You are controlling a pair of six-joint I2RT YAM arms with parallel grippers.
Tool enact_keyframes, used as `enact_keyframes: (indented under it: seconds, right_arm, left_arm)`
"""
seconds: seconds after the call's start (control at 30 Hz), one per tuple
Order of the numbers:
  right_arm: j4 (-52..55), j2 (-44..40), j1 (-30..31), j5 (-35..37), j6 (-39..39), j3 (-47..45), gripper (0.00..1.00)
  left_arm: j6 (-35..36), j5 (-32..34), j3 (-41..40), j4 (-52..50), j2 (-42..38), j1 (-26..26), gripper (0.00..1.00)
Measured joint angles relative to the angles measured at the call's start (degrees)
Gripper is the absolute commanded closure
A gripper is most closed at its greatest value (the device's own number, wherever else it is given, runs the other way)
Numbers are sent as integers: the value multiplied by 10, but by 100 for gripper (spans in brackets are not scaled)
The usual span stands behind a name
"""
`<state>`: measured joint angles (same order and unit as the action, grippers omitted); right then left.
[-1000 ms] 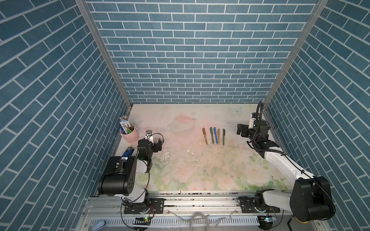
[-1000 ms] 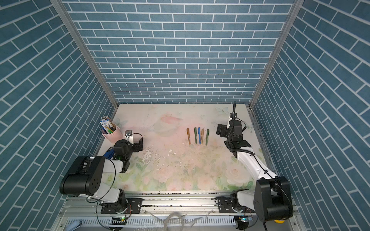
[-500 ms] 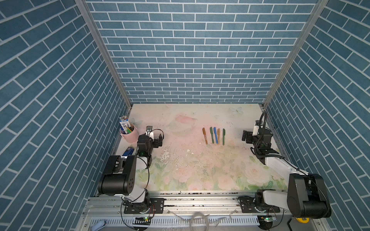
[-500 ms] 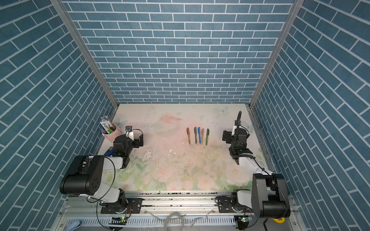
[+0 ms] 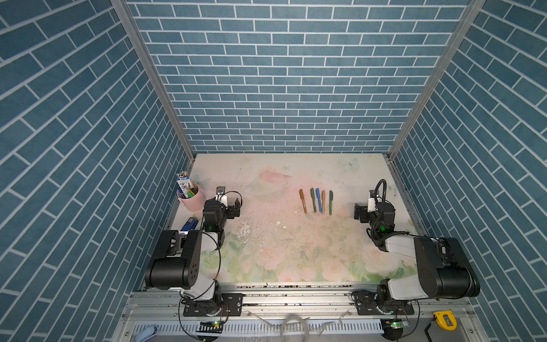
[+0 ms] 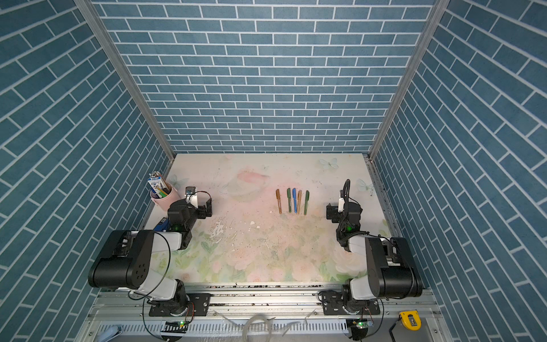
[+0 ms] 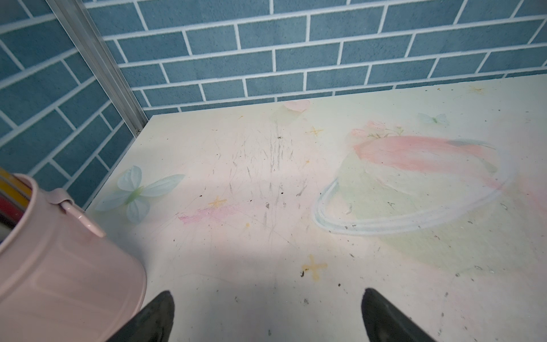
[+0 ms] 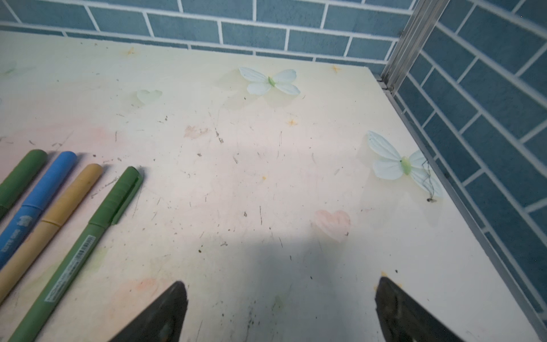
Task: Insert pens into pen caps
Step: Reset both arms
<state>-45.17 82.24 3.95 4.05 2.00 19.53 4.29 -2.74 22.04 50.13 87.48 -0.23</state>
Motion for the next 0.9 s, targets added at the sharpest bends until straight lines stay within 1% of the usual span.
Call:
enact_keyframes:
  seconds: [0.07, 0.13, 0.17, 0.23, 0.33, 0.4, 0.47, 0.63, 0.9]
  right_arm:
    - [-72, 9, 0, 10, -1, -31, 2]
    - [-165, 50, 1, 25, -1, -66, 1]
    - [-176, 70, 2, 33, -1, -74, 1]
    - [-156, 78, -3, 38, -3, -72, 1]
    - [-98, 76, -32, 20, -19, -11, 1]
    - [-90, 73, -61, 2, -34, 25, 1]
    - [-88, 66, -76, -6, -44, 32, 1]
    - [-62, 64, -77, -20, -52, 31, 1]
    - [-60, 64, -77, -24, -52, 31, 1]
  left_arm:
    - [0, 0, 0, -1, 0, 0, 0]
    - [0, 0, 0, -1, 0, 0, 0]
    - [0, 0, 0, -1, 0, 0, 0]
    - [0, 0, 0, -2, 0, 0, 0]
    - [0, 0, 0, -2, 0, 0, 0]
    - [0, 0, 0, -2, 0, 0, 0]
    - [0, 0, 0, -2, 0, 0, 1]
    - [0, 0, 0, -2, 0, 0, 0]
    - [0, 0, 0, -2, 0, 0, 0]
